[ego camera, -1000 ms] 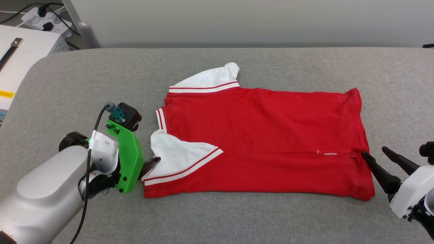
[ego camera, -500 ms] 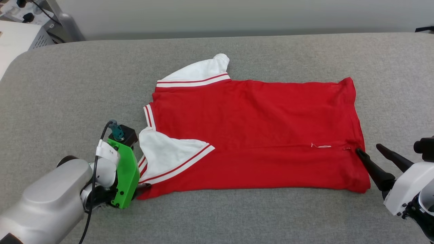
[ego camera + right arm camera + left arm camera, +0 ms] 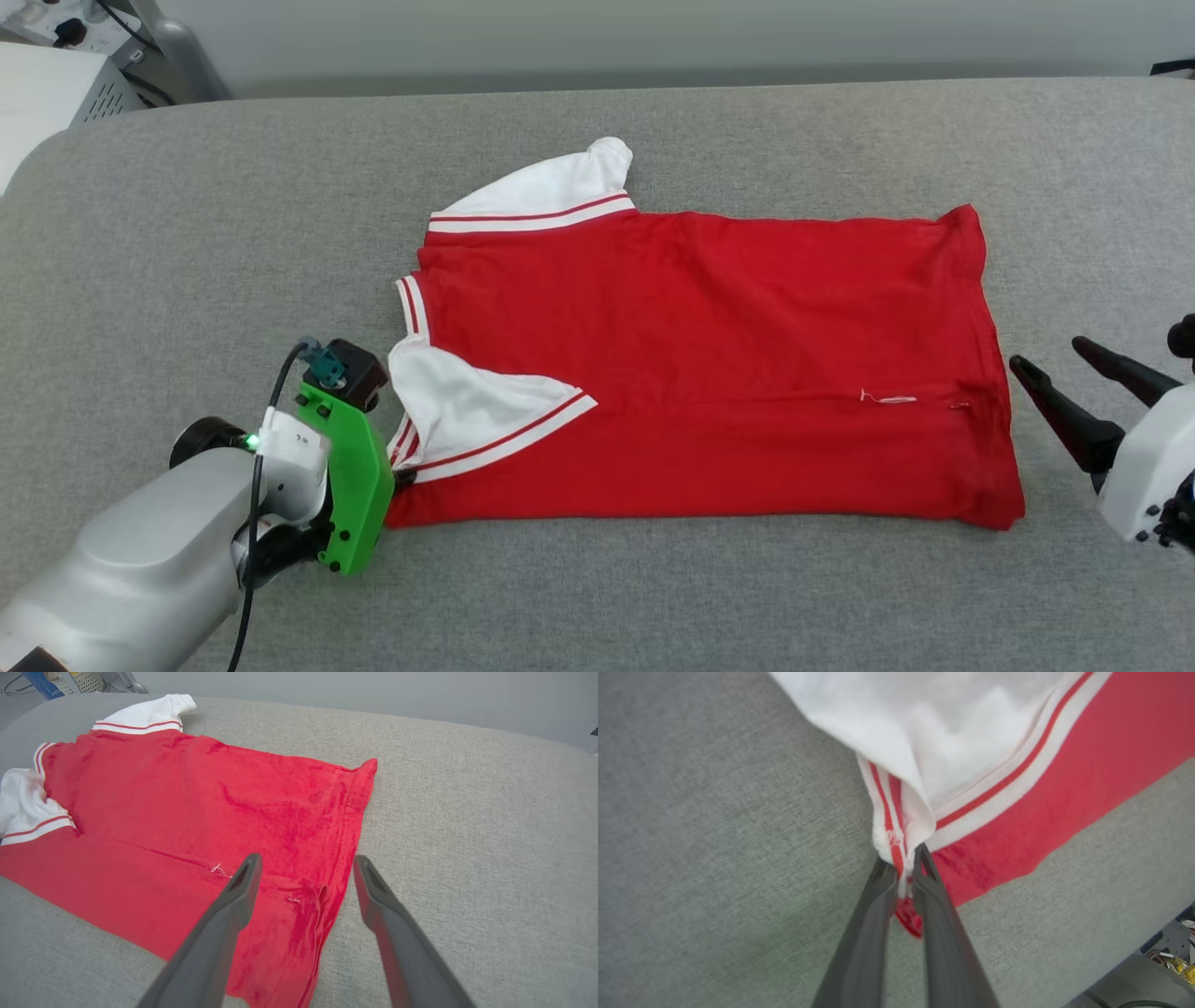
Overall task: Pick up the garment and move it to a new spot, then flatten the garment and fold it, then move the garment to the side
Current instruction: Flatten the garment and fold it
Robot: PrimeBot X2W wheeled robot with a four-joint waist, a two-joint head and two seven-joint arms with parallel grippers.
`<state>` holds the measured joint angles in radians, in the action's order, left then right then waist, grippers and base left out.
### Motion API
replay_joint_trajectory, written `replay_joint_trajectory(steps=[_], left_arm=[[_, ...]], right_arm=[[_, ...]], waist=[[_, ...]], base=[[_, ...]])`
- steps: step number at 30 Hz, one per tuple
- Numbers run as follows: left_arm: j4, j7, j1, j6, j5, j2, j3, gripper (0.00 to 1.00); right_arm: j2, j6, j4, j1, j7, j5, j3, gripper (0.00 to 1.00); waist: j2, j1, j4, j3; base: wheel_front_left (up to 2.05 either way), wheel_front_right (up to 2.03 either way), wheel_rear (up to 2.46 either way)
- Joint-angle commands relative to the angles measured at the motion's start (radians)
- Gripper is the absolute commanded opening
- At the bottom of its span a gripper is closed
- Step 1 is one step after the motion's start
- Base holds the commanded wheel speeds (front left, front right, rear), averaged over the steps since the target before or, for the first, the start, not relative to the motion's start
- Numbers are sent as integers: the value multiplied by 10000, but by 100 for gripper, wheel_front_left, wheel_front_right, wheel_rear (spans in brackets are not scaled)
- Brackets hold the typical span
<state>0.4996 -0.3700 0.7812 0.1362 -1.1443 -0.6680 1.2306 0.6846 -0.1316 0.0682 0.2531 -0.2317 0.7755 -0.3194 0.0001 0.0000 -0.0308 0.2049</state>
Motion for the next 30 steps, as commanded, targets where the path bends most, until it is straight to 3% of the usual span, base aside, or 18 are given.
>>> replay_joint_trajectory(steps=[1,9,15,30], left_arm=[[-111,261,62,-56,151,-10,5,0],[-942,849,247,-240,795,-346,8,0],[-1470,923,310,-449,962,-374,5,0],[-1517,1149,142,-550,927,-311,-2,0]], right_arm=[[184,9,-117,218,-305,-95,36,100],[962,9,-345,597,-3030,-157,-322,100],[675,9,214,753,-4438,25,-644,100],[-689,9,2892,896,-4004,158,-1823,100]], waist=[[-1,0,47,-25],[-1,0,266,-52],[-1,0,422,102],[-1,0,674,478]], base=[[0,0,0],[0,0,0],[0,0,0],[0,0,0]])
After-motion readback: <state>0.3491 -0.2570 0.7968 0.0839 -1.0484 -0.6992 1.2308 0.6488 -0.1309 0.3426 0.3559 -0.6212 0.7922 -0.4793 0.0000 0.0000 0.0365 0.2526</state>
